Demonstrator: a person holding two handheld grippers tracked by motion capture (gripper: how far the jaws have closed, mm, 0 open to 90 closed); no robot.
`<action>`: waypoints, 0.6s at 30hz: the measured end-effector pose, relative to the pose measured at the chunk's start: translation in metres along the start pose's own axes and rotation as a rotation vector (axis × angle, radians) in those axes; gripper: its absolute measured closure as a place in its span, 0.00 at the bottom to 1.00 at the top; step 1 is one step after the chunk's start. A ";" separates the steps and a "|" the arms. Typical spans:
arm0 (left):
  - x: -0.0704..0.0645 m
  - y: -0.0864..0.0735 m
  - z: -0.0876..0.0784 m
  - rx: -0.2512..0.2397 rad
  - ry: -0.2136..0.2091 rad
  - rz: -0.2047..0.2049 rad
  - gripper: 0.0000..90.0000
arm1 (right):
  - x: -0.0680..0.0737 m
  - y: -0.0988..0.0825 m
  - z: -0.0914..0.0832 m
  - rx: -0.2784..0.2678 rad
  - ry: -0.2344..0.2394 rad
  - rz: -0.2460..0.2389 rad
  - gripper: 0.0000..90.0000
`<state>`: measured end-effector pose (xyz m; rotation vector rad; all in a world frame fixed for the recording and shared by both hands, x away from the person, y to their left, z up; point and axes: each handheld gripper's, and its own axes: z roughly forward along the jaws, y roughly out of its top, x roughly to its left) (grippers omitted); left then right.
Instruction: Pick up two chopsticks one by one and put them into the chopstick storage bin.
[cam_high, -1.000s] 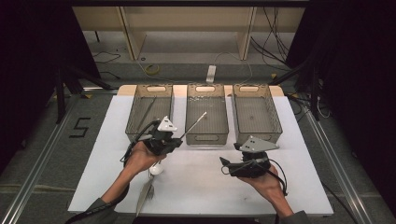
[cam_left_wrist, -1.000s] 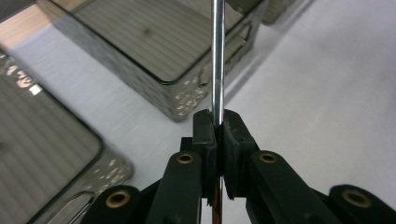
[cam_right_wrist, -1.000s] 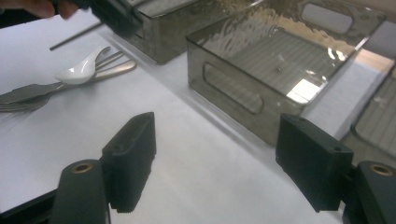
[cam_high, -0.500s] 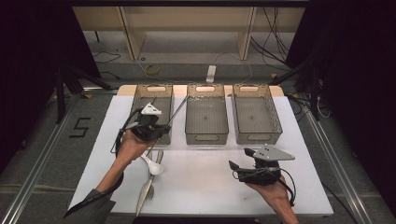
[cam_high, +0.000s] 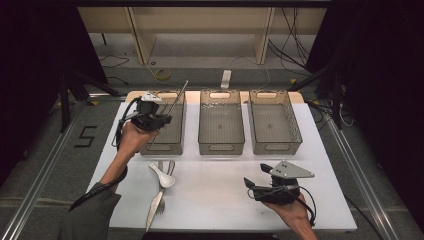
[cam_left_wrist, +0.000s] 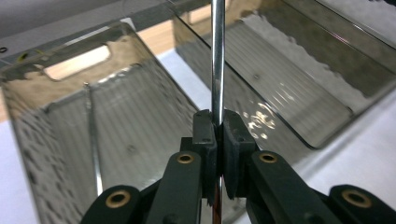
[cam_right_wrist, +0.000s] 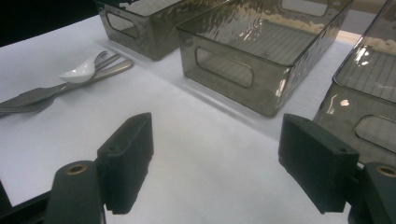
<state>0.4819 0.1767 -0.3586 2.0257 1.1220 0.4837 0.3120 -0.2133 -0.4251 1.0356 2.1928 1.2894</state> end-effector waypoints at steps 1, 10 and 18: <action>0.004 0.001 0.001 0.000 0.011 -0.008 0.94 | 0.000 0.000 0.000 -0.001 0.002 0.001 0.30; 0.033 0.000 0.017 -0.003 0.061 -0.082 0.94 | 0.004 -0.001 -0.002 -0.007 0.026 0.001 0.30; 0.041 -0.004 0.032 0.014 0.099 -0.095 0.94 | 0.008 -0.001 -0.001 -0.003 0.044 -0.006 0.30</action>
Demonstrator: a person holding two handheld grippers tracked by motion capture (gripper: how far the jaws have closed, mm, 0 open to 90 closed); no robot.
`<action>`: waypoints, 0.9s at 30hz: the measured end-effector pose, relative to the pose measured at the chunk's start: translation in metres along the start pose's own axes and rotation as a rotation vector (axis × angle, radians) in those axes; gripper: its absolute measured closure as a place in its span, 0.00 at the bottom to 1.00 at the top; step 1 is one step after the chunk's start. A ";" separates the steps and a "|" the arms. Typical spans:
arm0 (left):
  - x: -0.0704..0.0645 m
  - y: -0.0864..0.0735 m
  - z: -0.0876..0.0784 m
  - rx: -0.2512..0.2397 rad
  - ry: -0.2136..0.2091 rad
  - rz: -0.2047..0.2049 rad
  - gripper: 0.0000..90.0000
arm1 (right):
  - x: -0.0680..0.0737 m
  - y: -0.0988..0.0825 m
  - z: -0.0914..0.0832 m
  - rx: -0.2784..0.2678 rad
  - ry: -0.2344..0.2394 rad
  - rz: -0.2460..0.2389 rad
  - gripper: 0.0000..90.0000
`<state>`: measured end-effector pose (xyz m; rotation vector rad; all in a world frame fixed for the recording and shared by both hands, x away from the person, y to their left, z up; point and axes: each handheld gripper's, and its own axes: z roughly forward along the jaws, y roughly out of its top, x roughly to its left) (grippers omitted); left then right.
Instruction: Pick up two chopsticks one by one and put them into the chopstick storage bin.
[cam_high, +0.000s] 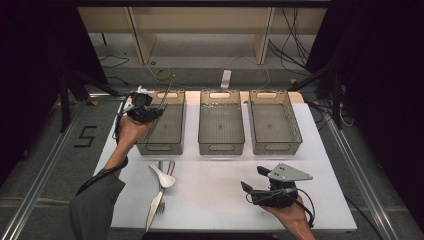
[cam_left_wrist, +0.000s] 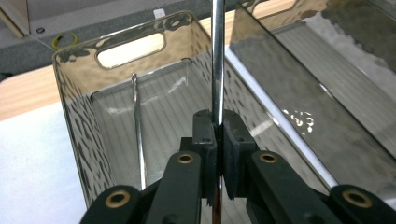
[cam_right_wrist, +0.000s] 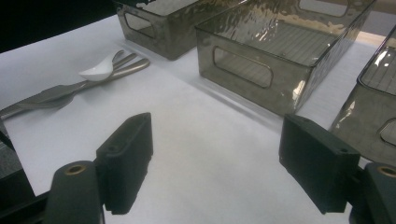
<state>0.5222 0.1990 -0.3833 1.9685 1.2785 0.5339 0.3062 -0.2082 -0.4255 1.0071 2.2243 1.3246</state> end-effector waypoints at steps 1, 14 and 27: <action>0.001 -0.001 0.002 0.003 -0.001 -0.008 0.94 | 0.000 0.000 0.000 0.000 0.004 -0.001 0.30; 0.004 -0.013 0.016 0.019 0.031 0.003 0.94 | 0.004 0.001 0.000 -0.007 0.017 -0.016 0.29; 0.010 -0.011 0.026 0.035 0.040 -0.003 0.94 | 0.005 0.001 0.001 -0.002 0.029 -0.026 0.29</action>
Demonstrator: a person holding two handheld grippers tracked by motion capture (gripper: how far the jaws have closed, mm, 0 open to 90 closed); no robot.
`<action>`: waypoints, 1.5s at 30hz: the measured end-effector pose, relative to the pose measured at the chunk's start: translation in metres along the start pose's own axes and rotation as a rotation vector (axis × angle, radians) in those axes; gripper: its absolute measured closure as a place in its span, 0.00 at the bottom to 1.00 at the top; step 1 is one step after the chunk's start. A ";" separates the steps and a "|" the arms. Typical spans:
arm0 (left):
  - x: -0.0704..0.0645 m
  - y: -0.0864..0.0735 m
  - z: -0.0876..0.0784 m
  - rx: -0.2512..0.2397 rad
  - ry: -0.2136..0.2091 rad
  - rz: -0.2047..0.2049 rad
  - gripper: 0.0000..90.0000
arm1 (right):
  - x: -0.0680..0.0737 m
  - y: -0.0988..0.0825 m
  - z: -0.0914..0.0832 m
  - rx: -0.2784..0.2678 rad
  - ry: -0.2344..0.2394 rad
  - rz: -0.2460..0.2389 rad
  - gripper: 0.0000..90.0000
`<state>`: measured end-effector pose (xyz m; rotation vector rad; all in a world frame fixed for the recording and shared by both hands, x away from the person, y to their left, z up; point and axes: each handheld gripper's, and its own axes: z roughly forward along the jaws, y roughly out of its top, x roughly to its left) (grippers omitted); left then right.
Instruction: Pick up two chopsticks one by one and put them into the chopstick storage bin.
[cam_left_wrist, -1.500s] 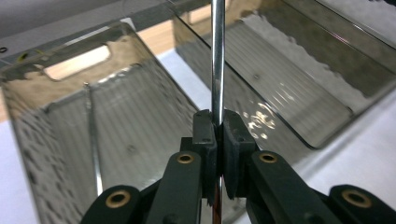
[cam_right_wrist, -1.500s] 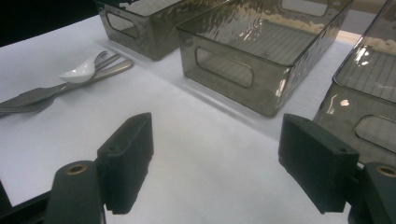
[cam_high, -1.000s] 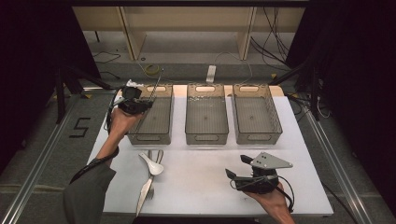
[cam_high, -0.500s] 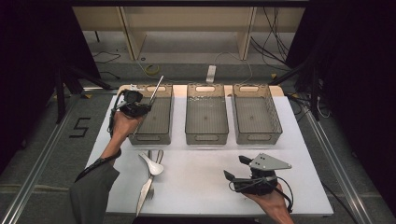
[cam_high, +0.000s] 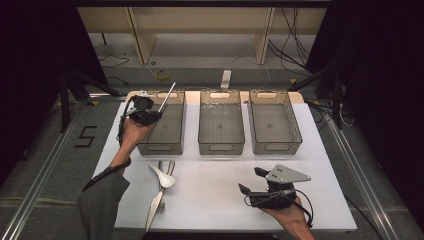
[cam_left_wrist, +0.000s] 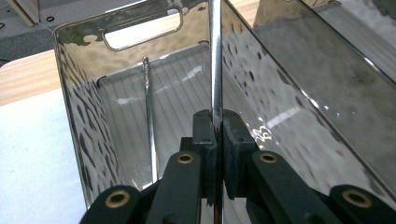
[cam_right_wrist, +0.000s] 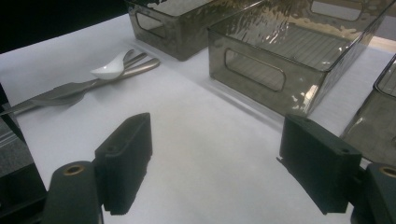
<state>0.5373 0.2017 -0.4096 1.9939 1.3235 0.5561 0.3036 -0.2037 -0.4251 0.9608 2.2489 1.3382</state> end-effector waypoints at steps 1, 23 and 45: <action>0.001 0.000 0.002 0.008 0.000 0.002 0.94 | 0.000 0.000 0.000 0.002 0.000 0.001 0.29; -0.014 -0.004 -0.027 0.054 -0.014 -0.059 0.30 | 0.001 0.000 0.000 0.014 0.002 -0.004 0.29; -0.054 -0.064 -0.075 0.125 -0.201 0.171 0.22 | 0.004 -0.001 0.000 0.027 0.020 -0.013 0.29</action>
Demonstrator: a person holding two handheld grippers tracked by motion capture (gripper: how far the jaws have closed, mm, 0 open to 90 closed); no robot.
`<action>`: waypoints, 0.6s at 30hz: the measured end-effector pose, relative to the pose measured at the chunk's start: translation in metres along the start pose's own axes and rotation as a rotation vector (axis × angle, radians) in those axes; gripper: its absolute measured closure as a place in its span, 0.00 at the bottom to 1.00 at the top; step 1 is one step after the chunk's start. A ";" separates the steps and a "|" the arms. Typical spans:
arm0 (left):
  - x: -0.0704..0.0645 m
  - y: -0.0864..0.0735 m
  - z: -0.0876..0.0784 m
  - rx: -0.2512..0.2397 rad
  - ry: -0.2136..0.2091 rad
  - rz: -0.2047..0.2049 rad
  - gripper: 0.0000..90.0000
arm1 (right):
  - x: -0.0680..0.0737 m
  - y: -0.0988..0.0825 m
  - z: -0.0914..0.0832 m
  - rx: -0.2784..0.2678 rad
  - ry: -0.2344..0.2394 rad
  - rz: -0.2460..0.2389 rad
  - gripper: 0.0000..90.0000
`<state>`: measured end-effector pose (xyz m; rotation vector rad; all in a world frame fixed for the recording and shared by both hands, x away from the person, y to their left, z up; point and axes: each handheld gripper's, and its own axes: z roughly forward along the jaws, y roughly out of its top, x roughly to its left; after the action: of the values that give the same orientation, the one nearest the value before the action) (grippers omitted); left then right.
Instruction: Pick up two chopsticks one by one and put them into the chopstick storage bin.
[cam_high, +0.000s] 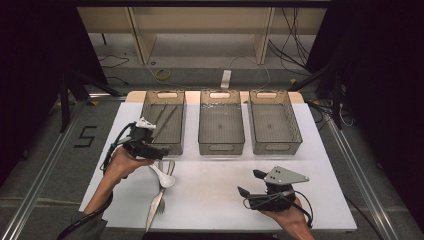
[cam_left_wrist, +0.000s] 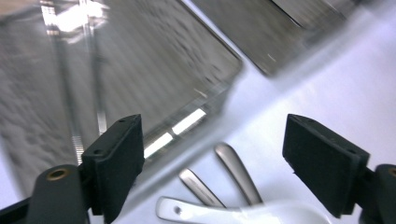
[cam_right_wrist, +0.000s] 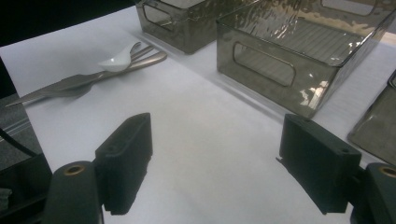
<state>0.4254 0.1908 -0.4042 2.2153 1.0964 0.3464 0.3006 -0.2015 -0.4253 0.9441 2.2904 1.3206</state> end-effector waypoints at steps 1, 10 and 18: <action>-0.001 -0.001 0.001 0.015 -0.005 0.023 0.21 | 0.000 0.000 0.000 0.003 -0.002 -0.002 0.29; -0.006 -0.014 0.004 0.104 -0.031 0.148 0.21 | 0.000 0.000 0.001 0.006 0.004 -0.004 0.29; 0.001 -0.027 0.006 0.147 -0.016 0.202 0.22 | 0.001 0.000 0.001 0.007 0.011 -0.005 0.29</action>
<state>0.4124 0.2017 -0.4266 2.4632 0.9173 0.3421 0.3008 -0.2004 -0.4262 0.9346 2.3057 1.3201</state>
